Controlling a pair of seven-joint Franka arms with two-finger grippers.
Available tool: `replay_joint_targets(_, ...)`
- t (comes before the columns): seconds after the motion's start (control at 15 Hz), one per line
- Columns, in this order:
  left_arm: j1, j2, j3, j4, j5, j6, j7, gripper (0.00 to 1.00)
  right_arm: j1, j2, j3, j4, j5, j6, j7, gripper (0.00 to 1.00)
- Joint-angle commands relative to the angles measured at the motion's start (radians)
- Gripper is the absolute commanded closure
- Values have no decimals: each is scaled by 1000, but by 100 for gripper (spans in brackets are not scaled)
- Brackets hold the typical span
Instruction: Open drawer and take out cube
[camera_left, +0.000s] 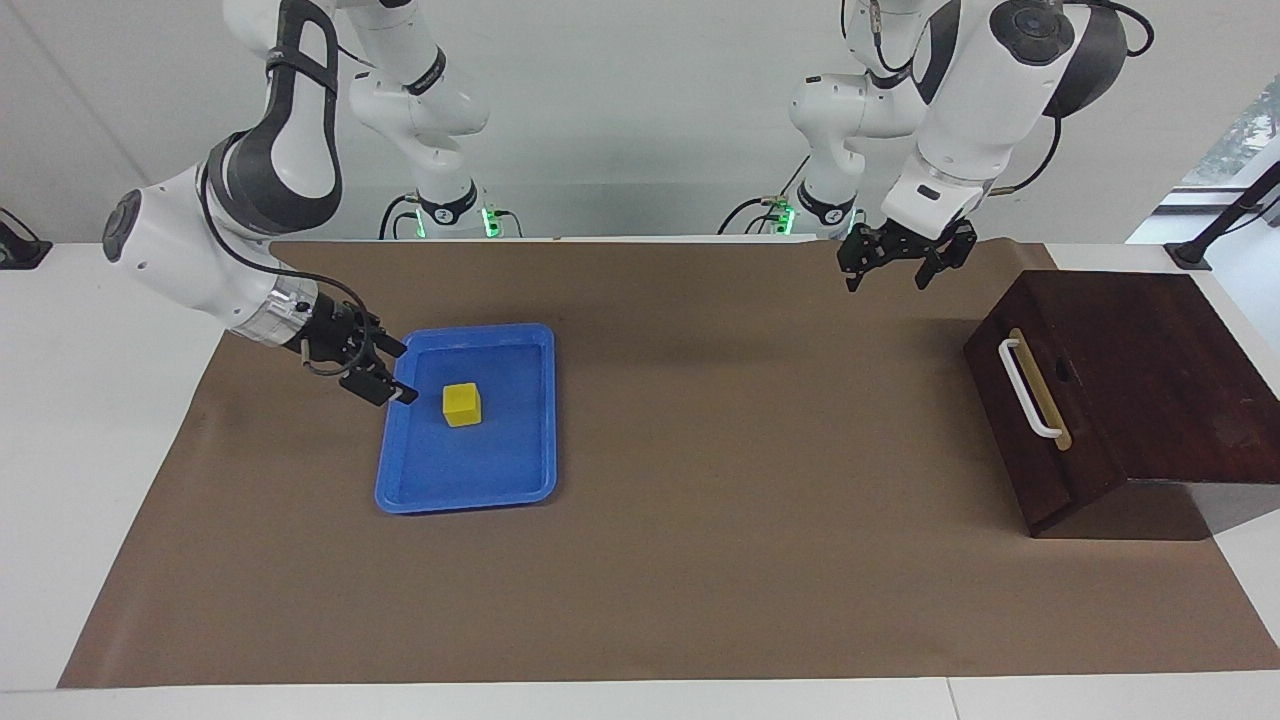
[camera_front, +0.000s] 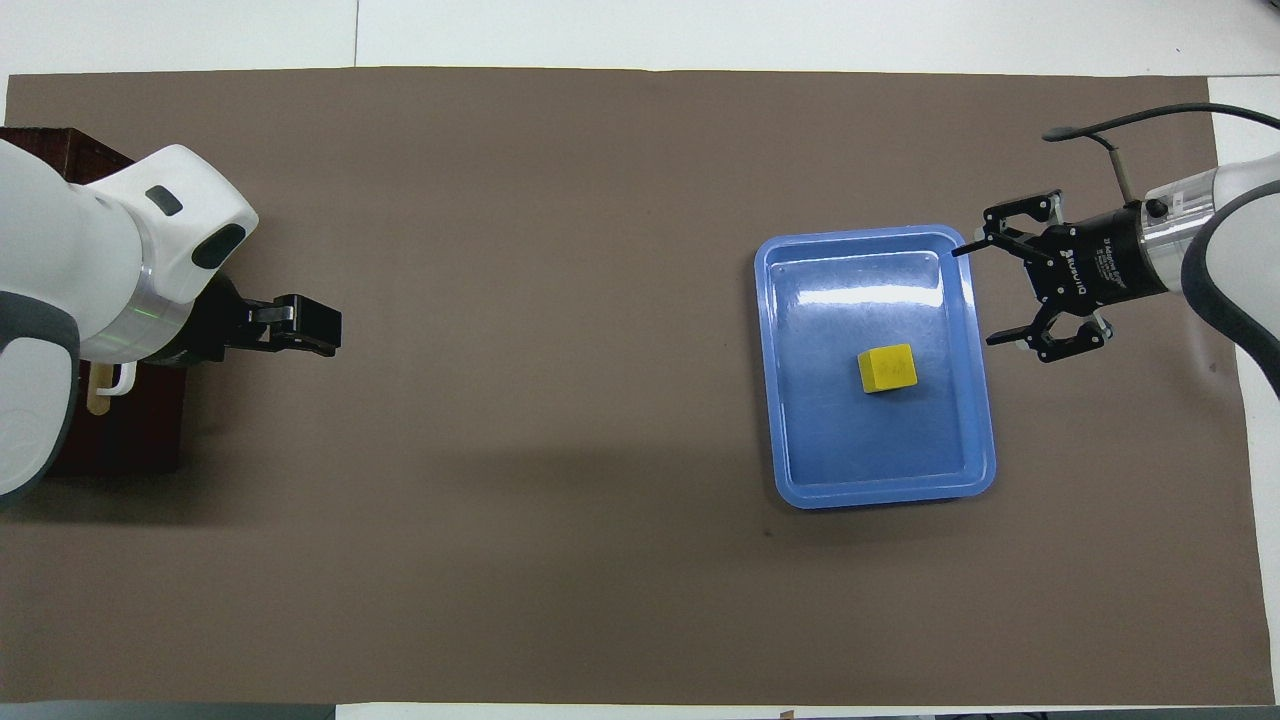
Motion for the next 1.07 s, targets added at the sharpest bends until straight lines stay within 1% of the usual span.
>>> replay_joint_targets(0.0,7,-22,3,-15,-15,-5,-9,0,-3,-6,11,49,-73,-38,9,0)
replay_joint_targets(0.2,9,-20,3,-15,-15,-5,-9,0,2,-8,20,77,-140,-52,-14,0)
replay_joint_targets(0.33,9,-20,3,-14,-15,-5,-9,0,2,-9,22,109,-186,-101,-86,0)
replay_joint_targets(0.47,9,-20,3,-10,-15,-5,-7,0,2,-14,22,150,-232,-165,-200,0)
replay_joint_targets(0.6,9,-19,3,-9,-15,-4,-7,0,2,-37,22,167,-278,-196,-305,0)
replay_joint_targets(0.8,9,-19,3,-9,-15,1,-7,0,6,-77,23,166,-331,-222,-468,0)
replay_joint_targets(1.0,9,-19,3,-9,-15,2,-7,0,32,-135,23,169,-424,-264,-592,0)
